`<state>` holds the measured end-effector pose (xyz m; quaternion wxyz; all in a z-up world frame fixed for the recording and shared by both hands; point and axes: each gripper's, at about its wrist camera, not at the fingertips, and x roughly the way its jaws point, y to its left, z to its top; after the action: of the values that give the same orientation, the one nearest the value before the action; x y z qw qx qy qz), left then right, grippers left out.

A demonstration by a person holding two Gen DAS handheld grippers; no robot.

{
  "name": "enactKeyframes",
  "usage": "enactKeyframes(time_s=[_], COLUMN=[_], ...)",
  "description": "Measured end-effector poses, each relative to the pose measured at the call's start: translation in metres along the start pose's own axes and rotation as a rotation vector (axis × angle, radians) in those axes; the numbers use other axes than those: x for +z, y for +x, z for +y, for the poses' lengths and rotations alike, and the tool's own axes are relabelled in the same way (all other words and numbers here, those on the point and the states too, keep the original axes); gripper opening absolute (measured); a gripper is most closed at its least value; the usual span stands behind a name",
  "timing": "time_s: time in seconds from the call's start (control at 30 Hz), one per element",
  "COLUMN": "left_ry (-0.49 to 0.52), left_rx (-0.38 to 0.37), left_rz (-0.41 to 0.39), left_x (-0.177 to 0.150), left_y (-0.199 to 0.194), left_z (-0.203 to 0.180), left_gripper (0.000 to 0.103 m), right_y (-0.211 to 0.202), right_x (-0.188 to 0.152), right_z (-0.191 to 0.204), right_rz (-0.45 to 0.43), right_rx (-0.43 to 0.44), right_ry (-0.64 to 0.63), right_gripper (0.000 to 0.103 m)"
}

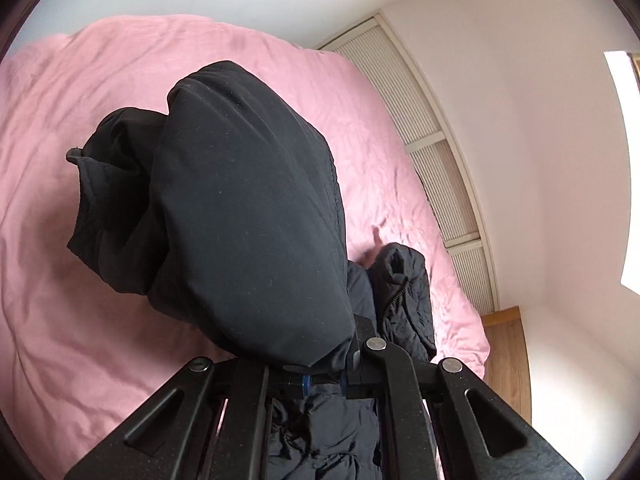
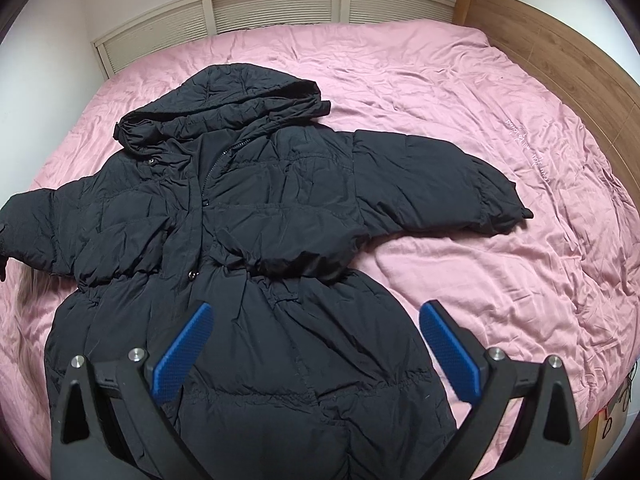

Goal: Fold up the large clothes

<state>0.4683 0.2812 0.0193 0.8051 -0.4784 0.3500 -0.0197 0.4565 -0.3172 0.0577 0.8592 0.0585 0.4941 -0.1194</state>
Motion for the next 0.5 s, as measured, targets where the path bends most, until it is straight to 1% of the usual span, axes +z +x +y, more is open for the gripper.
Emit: enactKeyframes(time_s=[0.13,0.3,0.4,0.5], left_ry=[0.080,0.164,0.206,0.226], left_rx=[-0.040,-0.087,-0.108,-0.118], left_rz=[0.040,0.120,0.165,0.207], left_x=[-0.024,-0.062,-0.089,-0.108], left_y=[0.011,0.040,0.055,0.080], left_z=[-0.049,-0.103,-0.128,-0.147], left_gripper=[0.009,0.009,0.009,0.008], right_y=[0.006,0.009,0.009,0.008], right_x=[0.004,0.005,0.004,0.003], right_z=[-0.018,-0.039,-0.052,-0.064], right_rz=[0.014,0.029,0.036,0.042], right_rx=[0.003,0.014,0.019,0.020], right_ry=[-0.003,0.001,-0.003,-0.006], right_gripper=[0.103,0.103,0.103,0.103])
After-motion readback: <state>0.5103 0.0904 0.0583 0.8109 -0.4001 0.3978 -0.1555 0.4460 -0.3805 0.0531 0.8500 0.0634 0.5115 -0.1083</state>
